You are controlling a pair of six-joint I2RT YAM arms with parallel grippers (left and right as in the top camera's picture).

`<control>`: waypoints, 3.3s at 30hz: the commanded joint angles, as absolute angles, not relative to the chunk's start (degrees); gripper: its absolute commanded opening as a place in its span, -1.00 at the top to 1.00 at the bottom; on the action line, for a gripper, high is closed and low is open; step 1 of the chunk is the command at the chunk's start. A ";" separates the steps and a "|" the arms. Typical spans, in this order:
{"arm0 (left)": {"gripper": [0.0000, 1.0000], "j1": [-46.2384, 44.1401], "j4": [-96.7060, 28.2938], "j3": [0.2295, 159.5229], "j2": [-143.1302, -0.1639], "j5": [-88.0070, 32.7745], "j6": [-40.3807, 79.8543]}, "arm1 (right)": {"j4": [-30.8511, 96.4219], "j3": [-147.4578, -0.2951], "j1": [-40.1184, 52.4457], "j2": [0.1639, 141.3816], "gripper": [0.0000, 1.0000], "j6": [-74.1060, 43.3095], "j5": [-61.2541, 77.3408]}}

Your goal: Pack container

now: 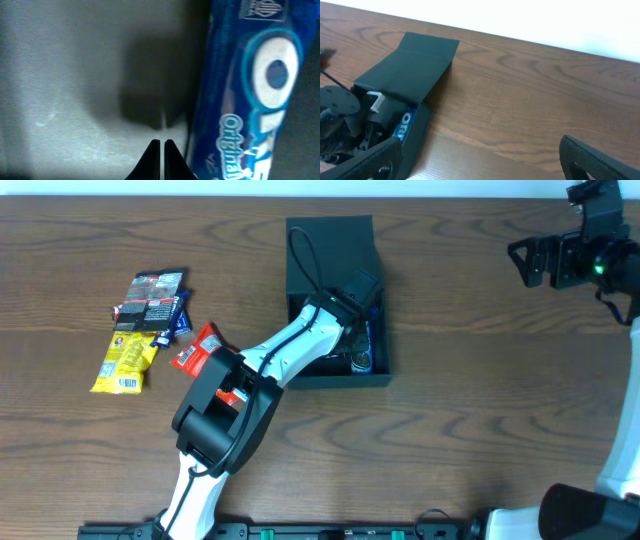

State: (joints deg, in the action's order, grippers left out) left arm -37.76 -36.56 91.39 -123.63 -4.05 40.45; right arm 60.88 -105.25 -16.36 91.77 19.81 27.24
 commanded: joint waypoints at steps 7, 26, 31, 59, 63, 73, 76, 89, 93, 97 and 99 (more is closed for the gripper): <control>0.88 -37.82 -34.87 91.11 -122.76 -10.68 39.79 | 61.10 -105.21 -16.84 92.01 -0.98 20.40 28.10; 0.89 -33.10 -31.51 91.11 -122.78 -8.99 36.51 | 52.47 -82.35 -16.49 99.53 0.97 16.73 40.99; 0.89 -32.97 -28.23 91.11 -123.48 -9.19 35.09 | 49.56 -76.62 -13.21 105.58 0.97 16.75 47.20; 0.88 -33.04 -21.85 91.11 -128.92 -20.32 36.69 | 45.21 -76.27 1.78 118.76 0.98 11.14 43.11; 0.89 -33.04 -21.82 91.11 -128.95 -21.56 36.86 | 44.58 -76.27 4.27 119.35 0.97 10.70 43.07; 0.89 -33.45 -22.33 91.11 -128.92 -25.34 36.84 | 42.41 -76.27 6.09 119.37 0.97 9.23 42.87; 0.88 -33.43 -22.72 91.11 -128.92 -25.34 36.82 | 42.39 -76.27 6.07 119.37 0.98 9.23 42.76; 0.88 -31.09 -38.30 93.17 -122.54 -9.91 32.08 | 40.73 -79.88 4.54 119.35 0.97 5.80 35.09; 0.88 -31.09 -42.37 93.14 -122.39 -9.87 32.10 | 36.88 -79.88 4.58 119.37 0.97 2.11 34.85; 0.88 -31.14 -43.31 93.14 -122.39 -11.60 32.32 | 35.24 -79.88 4.62 119.37 0.97 0.62 34.87; 0.88 -31.53 -44.01 93.14 -122.39 -14.96 32.38 | 36.25 -79.88 4.64 119.37 0.97 0.62 34.92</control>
